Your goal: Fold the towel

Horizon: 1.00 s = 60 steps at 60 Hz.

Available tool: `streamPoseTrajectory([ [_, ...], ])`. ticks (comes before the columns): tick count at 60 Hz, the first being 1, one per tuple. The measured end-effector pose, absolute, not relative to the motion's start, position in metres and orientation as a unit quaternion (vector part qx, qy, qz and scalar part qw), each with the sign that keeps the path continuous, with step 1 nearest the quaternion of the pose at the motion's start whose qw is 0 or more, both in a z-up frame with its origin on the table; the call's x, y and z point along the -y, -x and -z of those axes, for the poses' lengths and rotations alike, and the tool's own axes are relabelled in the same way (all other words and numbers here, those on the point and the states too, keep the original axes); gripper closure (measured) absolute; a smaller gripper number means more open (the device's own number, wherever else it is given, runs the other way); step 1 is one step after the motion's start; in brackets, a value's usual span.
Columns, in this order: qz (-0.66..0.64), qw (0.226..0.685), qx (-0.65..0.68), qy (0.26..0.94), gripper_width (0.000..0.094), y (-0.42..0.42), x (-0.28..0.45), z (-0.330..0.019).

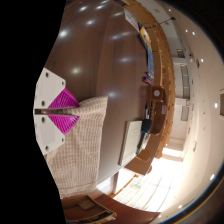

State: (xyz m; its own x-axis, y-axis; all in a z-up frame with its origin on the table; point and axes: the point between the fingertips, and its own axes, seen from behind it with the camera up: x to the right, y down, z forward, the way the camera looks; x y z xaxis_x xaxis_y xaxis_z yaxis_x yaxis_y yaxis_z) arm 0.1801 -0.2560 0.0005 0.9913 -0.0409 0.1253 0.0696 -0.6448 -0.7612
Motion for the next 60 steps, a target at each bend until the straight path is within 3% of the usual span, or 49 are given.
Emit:
streamPoseTrajectory([
  [6, -0.001, 0.432, -0.007, 0.902, 0.0897, -0.153, 0.258, -0.029],
  [13, -0.112, 0.463, -0.029, 0.879, 0.0897, -0.111, 0.267, -0.095],
  [21, -0.184, 0.495, -0.067, 0.847, 0.0895, -0.129, 0.273, -0.158],
  [26, -0.172, 0.499, -0.098, 0.844, 0.0894, -0.165, 0.272, -0.158],
  [32, -0.097, 0.478, -0.126, 0.864, 0.0853, -0.237, 0.271, -0.112],
  [36, -0.048, 0.463, -0.141, 0.874, 0.0718, -0.277, 0.273, -0.081],
  [42, 0.029, 0.448, -0.140, 0.882, 0.0207, -0.332, 0.289, -0.056],
  [44, 0.043, 0.450, -0.140, 0.881, 0.0090, -0.336, 0.293, -0.058],
  [60, 0.078, 0.469, -0.113, 0.873, 0.0087, -0.302, 0.350, -0.117],
])
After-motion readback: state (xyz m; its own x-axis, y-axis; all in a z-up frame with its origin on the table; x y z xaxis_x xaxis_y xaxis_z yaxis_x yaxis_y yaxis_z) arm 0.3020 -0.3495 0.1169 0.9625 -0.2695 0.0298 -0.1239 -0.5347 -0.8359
